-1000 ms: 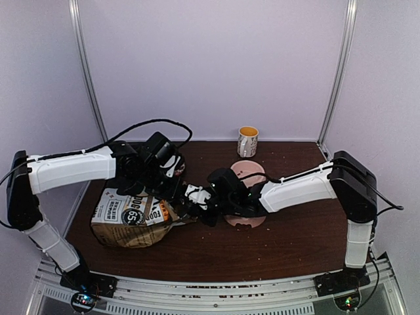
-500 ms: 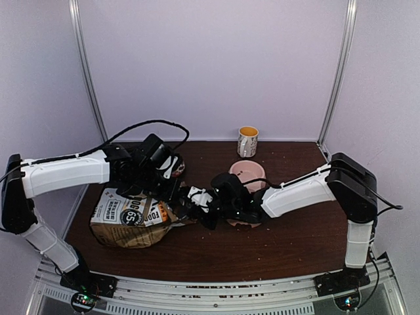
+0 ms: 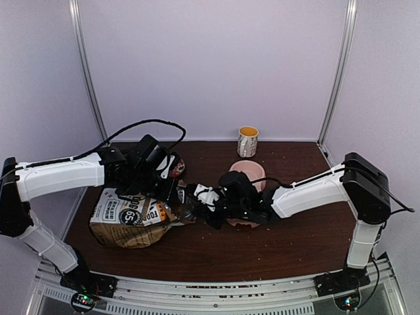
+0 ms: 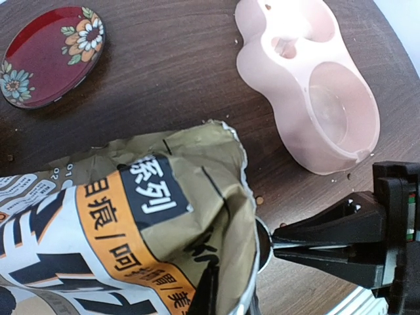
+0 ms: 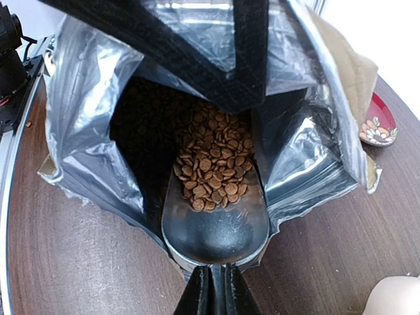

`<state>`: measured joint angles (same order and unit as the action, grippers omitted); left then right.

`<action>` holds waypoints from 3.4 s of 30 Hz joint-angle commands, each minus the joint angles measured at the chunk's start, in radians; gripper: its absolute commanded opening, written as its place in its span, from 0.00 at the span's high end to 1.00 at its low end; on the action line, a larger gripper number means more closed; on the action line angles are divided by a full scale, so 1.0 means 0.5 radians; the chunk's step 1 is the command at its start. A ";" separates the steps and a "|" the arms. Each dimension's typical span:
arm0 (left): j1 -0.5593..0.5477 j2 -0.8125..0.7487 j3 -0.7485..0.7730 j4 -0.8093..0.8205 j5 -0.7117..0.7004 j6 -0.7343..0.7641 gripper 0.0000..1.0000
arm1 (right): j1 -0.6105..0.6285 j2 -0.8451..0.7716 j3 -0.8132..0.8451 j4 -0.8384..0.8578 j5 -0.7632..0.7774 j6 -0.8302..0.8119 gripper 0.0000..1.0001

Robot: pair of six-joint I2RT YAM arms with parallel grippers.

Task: Serve the pet food
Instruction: Collect the pet food from the pet food bag, then place the pet food in the pet food bowl.

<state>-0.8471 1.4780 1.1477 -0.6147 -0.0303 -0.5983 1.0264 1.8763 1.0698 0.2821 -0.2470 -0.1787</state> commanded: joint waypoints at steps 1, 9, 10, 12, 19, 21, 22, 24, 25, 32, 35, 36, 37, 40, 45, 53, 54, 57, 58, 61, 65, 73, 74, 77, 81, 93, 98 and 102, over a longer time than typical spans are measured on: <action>-0.019 -0.112 -0.030 0.036 -0.057 -0.011 1.00 | -0.019 -0.134 0.007 0.073 0.119 0.010 1.00; -0.018 -0.122 -0.027 0.077 -0.060 0.049 1.00 | -0.036 -0.235 -0.023 0.092 0.186 -0.011 1.00; -0.018 -0.121 -0.021 0.079 -0.062 0.060 1.00 | -0.040 -0.248 -0.030 0.092 0.197 -0.012 1.00; -0.018 -0.117 -0.006 0.078 -0.083 0.079 1.00 | -0.042 -0.276 -0.049 0.093 0.225 -0.019 1.00; -0.018 -0.109 0.033 0.070 -0.121 0.102 1.00 | -0.052 -0.321 -0.097 0.104 0.266 -0.034 1.00; -0.018 -0.111 0.044 0.067 -0.133 0.096 1.00 | -0.052 -0.332 -0.118 0.120 0.272 -0.036 1.00; -0.019 -0.115 0.051 0.068 -0.140 0.094 1.00 | -0.050 -0.335 -0.136 0.135 0.274 -0.037 1.00; -0.018 -0.125 0.059 0.070 -0.150 0.089 1.00 | -0.054 -0.335 -0.173 0.196 0.286 -0.031 1.00; -0.018 -0.128 0.062 0.071 -0.154 0.087 1.00 | -0.054 -0.333 -0.193 0.228 0.290 -0.025 1.00; -0.018 -0.152 0.113 0.061 -0.121 0.108 1.00 | -0.055 -0.311 -0.327 0.523 0.344 0.009 1.00; -0.018 -0.154 0.146 0.061 -0.096 0.112 1.00 | -0.055 -0.315 -0.354 0.573 0.365 -0.005 1.00; -0.018 -0.151 0.156 0.061 -0.091 0.114 1.00 | -0.053 -0.319 -0.375 0.609 0.365 -0.012 1.00; -0.018 -0.150 0.168 0.057 -0.090 0.116 1.00 | -0.055 -0.322 -0.400 0.643 0.366 -0.020 1.00; -0.018 -0.141 0.196 0.037 -0.097 0.119 1.00 | -0.054 -0.339 -0.467 0.730 0.345 -0.029 1.00; -0.018 -0.150 0.227 0.015 -0.130 0.113 1.00 | -0.054 -0.386 -0.563 0.870 0.316 -0.037 1.00; 0.000 -0.147 0.252 0.021 -0.157 0.092 1.00 | -0.056 -0.447 -0.664 0.959 0.318 -0.045 1.00; 0.001 -0.146 0.255 0.023 -0.159 0.093 1.00 | -0.055 -0.465 -0.682 0.973 0.333 -0.046 1.00; 0.009 -0.137 0.268 0.027 -0.160 0.099 1.00 | -0.055 -0.512 -0.729 0.990 0.368 -0.047 1.00; 0.014 -0.132 0.271 0.029 -0.160 0.098 1.00 | -0.055 -0.528 -0.740 0.985 0.377 -0.047 1.00; 0.025 -0.114 0.290 0.031 -0.157 0.088 1.00 | -0.056 -0.580 -0.791 0.995 0.402 -0.049 1.00; 0.028 -0.103 0.291 0.046 -0.162 0.058 1.00 | -0.058 -0.629 -0.842 1.029 0.420 -0.023 1.00; 0.031 -0.106 0.254 0.070 -0.197 -0.005 1.00 | -0.061 -0.753 -0.942 1.114 0.442 0.076 1.00; 0.031 -0.107 0.248 0.078 -0.197 -0.008 1.00 | -0.059 -0.770 -0.955 1.116 0.451 0.079 1.00; 0.031 -0.106 0.239 0.085 -0.198 -0.012 1.00 | -0.063 -0.834 -0.980 1.129 0.518 0.094 1.00; 0.031 -0.092 0.247 0.088 -0.196 0.004 1.00 | -0.075 -0.931 -0.982 1.123 0.678 0.135 1.00; 0.031 -0.094 0.222 0.109 -0.204 0.022 1.00 | -0.175 -1.088 -0.649 0.719 1.001 0.189 1.00; 0.031 -0.135 0.165 0.128 -0.209 0.003 1.00 | -0.196 -1.055 -0.618 0.756 1.038 0.173 1.00; 0.031 -0.130 0.172 0.134 -0.206 0.016 1.00 | -0.210 -1.042 -0.597 0.681 1.181 0.293 1.00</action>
<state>-0.8375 1.4528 1.2171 -0.6891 -0.1188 -0.5964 0.9302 1.3598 0.7406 0.6556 0.2581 -0.0883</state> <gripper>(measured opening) 0.015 0.060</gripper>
